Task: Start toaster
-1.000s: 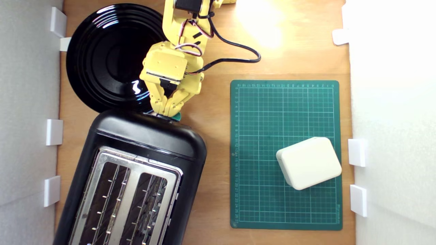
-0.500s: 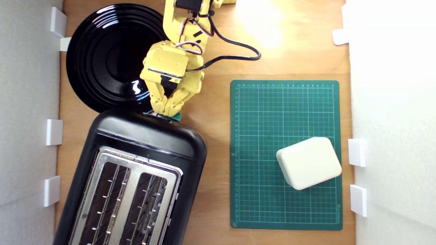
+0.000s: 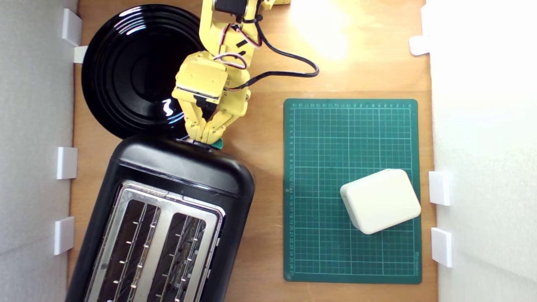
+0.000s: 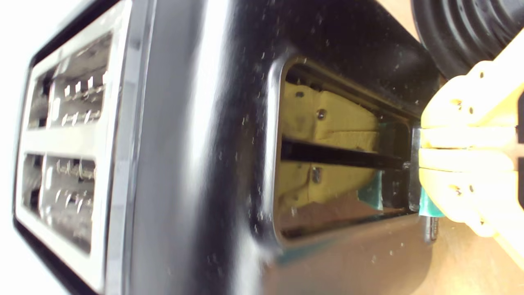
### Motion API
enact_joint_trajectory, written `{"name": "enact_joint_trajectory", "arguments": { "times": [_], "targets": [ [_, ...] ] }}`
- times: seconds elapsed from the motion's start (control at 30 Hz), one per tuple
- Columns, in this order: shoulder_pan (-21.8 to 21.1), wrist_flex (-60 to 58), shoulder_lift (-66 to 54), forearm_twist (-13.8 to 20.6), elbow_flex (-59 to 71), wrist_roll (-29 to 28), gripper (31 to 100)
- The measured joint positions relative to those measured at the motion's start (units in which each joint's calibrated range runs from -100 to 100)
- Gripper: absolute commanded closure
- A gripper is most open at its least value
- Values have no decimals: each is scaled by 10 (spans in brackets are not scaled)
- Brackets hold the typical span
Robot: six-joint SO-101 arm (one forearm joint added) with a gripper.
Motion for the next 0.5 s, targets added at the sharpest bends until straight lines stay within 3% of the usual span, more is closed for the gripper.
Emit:
{"name": "enact_joint_trajectory", "arguments": {
  "times": [0.2, 0.5],
  "targets": [
    [5, 0, 23, -18, -11, 0, 989],
    [4, 0, 27, -19, -12, 0, 989]
  ]
}}
